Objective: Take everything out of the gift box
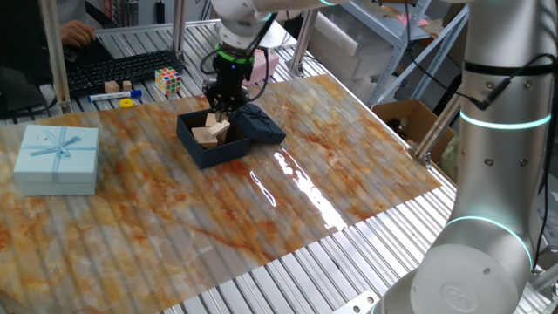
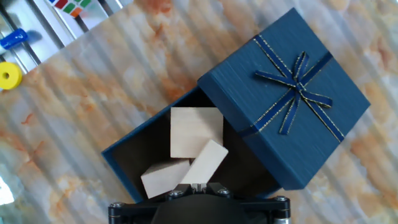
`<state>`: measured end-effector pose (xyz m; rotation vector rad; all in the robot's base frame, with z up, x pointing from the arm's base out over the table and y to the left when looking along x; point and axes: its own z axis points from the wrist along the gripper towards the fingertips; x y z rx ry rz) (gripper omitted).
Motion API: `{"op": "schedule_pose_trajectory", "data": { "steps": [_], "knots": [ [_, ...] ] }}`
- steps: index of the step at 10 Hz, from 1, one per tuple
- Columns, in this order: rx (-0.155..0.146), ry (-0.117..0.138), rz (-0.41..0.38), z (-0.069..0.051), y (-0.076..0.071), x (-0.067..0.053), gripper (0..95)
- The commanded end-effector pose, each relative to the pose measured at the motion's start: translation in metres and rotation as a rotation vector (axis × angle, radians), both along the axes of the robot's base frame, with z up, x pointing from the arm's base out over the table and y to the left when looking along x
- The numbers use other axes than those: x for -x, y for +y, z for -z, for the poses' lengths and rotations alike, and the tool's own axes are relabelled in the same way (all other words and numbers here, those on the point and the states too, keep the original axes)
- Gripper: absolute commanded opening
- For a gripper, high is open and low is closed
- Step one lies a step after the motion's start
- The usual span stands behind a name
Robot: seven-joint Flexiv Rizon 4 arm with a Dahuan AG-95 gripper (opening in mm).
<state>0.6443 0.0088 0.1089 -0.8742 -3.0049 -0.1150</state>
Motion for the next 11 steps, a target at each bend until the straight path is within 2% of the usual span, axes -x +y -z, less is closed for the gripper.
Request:
{"op": "schedule_pose_trajectory", "data": {
  "steps": [1, 3, 4, 5, 6, 7, 8, 11],
  "knots": [
    [-0.003, 0.012, -0.003, 0.0011, 0.0001, -0.0041, 0.0],
    [0.003, 0.041, 0.046, 0.0011, 0.0001, -0.0041, 0.0],
    [0.026, 0.044, 0.083, 0.0011, 0.0001, -0.0041, 0.0],
    [0.038, 0.05, 0.11, 0.0011, 0.0001, -0.0041, 0.0],
    [0.053, 0.084, 0.185, 0.0013, 0.0005, -0.0036, 0.0],
    [0.059, 0.088, 0.198, 0.0013, 0.0005, -0.0035, 38.0],
    [0.071, 0.093, 0.226, 0.0013, 0.0005, -0.0035, 38.0],
    [0.065, 0.1, 0.346, 0.0017, 0.0003, -0.0039, 38.0]
  ]
}}
